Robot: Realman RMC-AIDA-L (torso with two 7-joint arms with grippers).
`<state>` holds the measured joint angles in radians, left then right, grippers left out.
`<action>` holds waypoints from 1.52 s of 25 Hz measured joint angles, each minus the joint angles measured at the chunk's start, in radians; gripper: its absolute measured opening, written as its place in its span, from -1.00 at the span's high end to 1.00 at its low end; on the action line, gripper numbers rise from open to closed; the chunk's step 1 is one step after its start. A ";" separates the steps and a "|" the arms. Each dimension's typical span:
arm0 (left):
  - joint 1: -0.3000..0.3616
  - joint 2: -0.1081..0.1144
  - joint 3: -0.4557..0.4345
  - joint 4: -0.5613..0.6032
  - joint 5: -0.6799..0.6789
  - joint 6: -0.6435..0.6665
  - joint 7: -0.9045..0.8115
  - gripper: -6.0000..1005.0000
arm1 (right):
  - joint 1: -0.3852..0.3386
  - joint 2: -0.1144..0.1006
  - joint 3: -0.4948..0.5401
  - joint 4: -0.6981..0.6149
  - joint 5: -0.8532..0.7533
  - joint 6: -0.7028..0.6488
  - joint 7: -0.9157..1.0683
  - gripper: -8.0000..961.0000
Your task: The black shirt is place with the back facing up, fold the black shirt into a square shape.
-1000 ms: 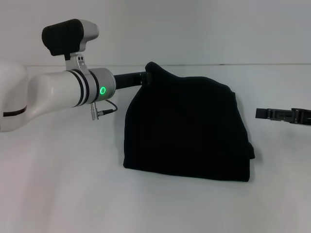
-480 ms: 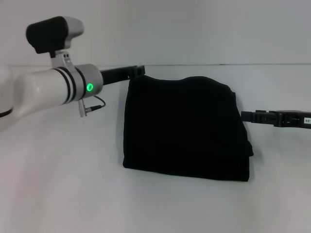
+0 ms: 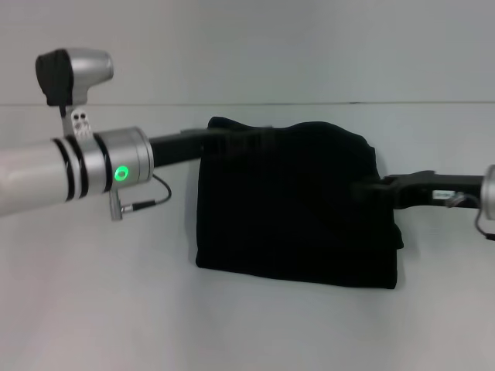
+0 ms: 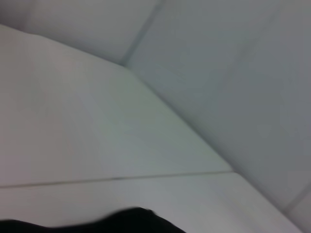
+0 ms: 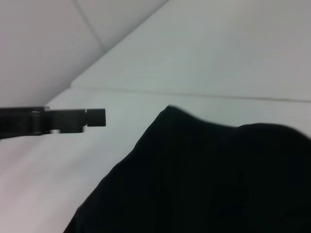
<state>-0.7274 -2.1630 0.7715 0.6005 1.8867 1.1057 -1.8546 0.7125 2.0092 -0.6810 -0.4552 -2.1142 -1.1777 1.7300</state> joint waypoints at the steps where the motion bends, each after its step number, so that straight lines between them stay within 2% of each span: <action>1: 0.013 0.001 -0.003 0.001 -0.005 0.051 0.021 -0.48 | 0.004 0.005 -0.013 0.004 0.000 0.009 -0.012 -0.23; 3: 0.032 0.002 -0.008 0.009 -0.007 0.124 0.043 -0.54 | 0.012 0.017 -0.043 0.007 0.000 0.030 -0.023 0.27; 9: 0.092 0.002 -0.012 0.048 -0.001 0.296 0.080 -0.71 | 0.024 0.028 -0.122 0.026 0.000 0.094 -0.012 0.76; 13: 0.107 0.002 -0.035 0.052 0.001 0.326 0.093 -0.74 | 0.017 0.039 -0.141 0.031 -0.001 0.129 -0.023 0.84; 20: 0.111 0.002 -0.048 0.047 0.003 0.326 0.108 -0.74 | 0.003 0.045 -0.141 0.031 0.000 0.205 -0.090 0.99; 26: 0.112 0.002 -0.047 0.044 0.003 0.323 0.121 -0.74 | -0.011 0.051 -0.117 0.026 0.018 0.237 -0.176 0.97; 34: 0.112 0.002 -0.048 0.039 0.003 0.309 0.129 -0.74 | -0.050 0.042 -0.070 -0.009 0.155 0.097 -0.292 0.96; 38: 0.112 0.002 -0.048 0.034 0.003 0.303 0.129 -0.74 | -0.051 0.041 -0.069 -0.016 0.178 0.106 -0.262 0.95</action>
<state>-0.6151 -2.1614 0.7239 0.6350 1.8899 1.4083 -1.7254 0.6616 2.0500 -0.7502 -0.4710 -1.9359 -1.0712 1.4677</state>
